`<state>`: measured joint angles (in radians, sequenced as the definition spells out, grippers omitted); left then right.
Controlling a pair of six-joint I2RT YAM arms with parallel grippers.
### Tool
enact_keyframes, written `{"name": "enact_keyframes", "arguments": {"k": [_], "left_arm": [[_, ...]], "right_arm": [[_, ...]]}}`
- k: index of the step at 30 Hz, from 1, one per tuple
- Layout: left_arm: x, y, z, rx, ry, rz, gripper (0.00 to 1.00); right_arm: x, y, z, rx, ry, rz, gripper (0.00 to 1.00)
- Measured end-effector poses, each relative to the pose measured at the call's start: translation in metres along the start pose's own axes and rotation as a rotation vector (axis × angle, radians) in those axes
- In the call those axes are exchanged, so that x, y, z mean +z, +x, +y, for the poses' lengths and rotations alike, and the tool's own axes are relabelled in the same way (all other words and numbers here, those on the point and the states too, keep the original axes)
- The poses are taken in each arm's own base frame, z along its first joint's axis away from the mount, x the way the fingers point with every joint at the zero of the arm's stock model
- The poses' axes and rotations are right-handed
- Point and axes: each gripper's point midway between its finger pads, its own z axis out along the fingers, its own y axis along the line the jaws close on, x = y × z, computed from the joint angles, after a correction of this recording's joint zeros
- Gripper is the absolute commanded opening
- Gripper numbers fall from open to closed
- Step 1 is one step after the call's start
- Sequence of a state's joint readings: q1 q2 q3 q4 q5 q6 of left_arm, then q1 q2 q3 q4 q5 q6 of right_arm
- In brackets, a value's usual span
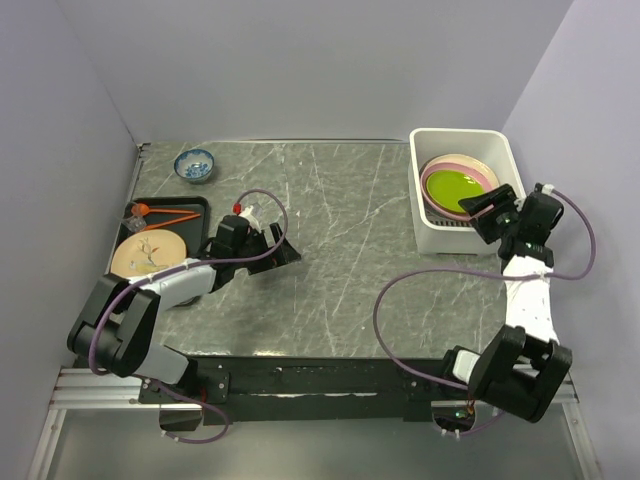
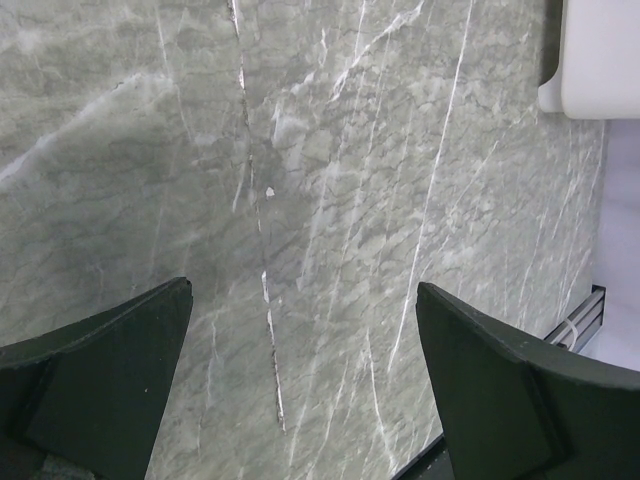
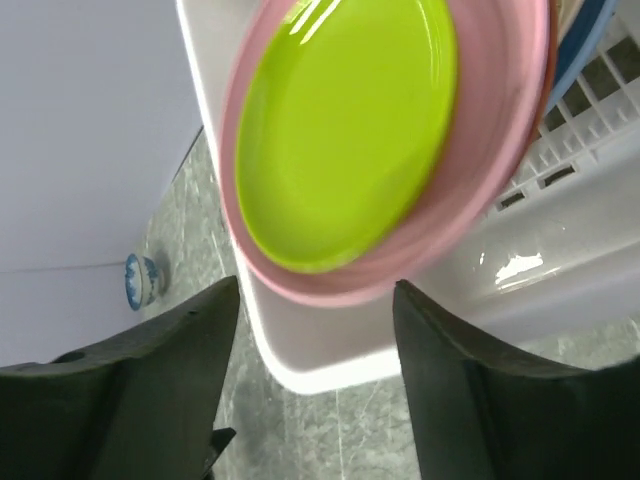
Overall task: Place the plates into the plastic bin on the countertop
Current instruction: Reset both arms
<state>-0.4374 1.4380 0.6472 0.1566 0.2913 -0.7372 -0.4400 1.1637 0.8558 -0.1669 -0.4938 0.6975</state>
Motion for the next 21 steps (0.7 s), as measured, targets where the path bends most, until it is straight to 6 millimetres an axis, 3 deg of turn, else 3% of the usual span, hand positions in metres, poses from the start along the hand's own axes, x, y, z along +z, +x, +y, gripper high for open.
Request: {"name": "enact_keyframes", "arguments": {"k": [9, 21], "left_arm": [[0.000, -0.001, 0.000, 0.008, 0.003, -0.004, 0.99], [-0.001, -0.004, 0.000, 0.032, -0.003, -0.012, 0.99]], "right_arm": [[-0.050, -0.022, 0.037, -0.067, -0.071, -0.182, 0.83], [-0.049, -0.016, 0.044, -0.074, -0.089, -0.165, 0.87]]}}
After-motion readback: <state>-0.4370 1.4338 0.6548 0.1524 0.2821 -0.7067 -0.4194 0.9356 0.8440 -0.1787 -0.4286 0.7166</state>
